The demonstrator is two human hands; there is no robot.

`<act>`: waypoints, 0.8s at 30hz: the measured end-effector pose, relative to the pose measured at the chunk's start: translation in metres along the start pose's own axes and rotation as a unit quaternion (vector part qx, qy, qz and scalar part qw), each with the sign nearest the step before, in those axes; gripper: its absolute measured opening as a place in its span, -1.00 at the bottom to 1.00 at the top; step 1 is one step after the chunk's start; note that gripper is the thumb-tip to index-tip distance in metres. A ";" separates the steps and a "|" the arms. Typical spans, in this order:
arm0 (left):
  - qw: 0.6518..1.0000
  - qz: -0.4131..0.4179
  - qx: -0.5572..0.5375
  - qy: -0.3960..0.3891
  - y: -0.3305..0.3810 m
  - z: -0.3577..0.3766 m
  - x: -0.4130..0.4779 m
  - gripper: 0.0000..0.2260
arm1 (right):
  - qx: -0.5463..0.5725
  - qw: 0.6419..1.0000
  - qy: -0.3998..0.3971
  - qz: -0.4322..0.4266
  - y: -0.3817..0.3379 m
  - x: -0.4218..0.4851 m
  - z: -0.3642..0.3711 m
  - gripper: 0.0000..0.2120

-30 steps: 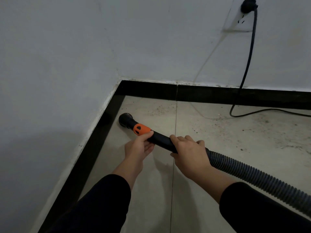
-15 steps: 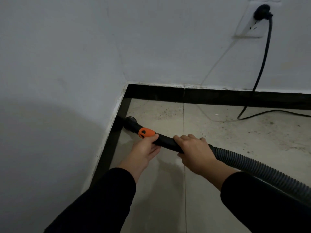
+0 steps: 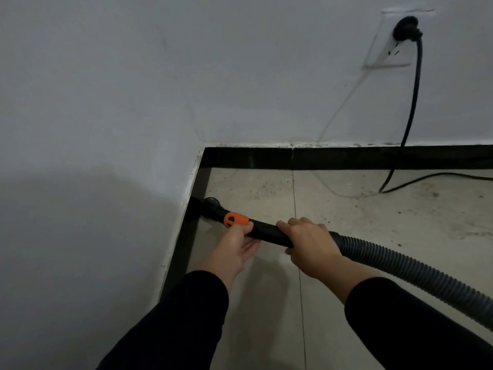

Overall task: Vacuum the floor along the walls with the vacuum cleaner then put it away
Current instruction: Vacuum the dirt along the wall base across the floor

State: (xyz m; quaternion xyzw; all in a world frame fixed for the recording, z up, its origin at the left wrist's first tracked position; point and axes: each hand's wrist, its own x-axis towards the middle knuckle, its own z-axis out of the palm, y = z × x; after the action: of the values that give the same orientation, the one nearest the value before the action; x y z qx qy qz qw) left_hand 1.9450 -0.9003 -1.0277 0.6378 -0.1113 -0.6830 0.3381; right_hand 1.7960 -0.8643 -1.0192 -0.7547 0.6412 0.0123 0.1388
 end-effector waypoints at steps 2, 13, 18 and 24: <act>1.000 0.006 -0.002 0.006 -0.002 0.005 0.003 -0.71 | 0.010 1.000 0.005 0.007 0.005 0.002 0.004 -0.59; 0.999 0.048 0.000 0.013 -0.003 0.013 0.027 -0.82 | 0.004 1.000 0.022 -0.001 0.022 0.021 0.018 -0.53; 0.998 0.063 0.004 0.008 -0.002 0.014 0.034 -0.86 | 0.000 1.000 0.031 0.000 0.026 0.029 0.024 -0.50; 0.997 0.073 0.000 0.013 -0.002 0.016 0.041 -0.81 | -0.002 0.999 0.039 -0.004 0.029 0.035 0.029 -0.49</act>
State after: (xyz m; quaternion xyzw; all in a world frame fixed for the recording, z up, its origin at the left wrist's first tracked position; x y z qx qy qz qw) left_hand 1.9308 -0.9281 -1.0586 0.6370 -0.1536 -0.6478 0.3886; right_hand 1.7783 -0.8952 -1.0592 -0.7571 0.6434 -0.0166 0.1123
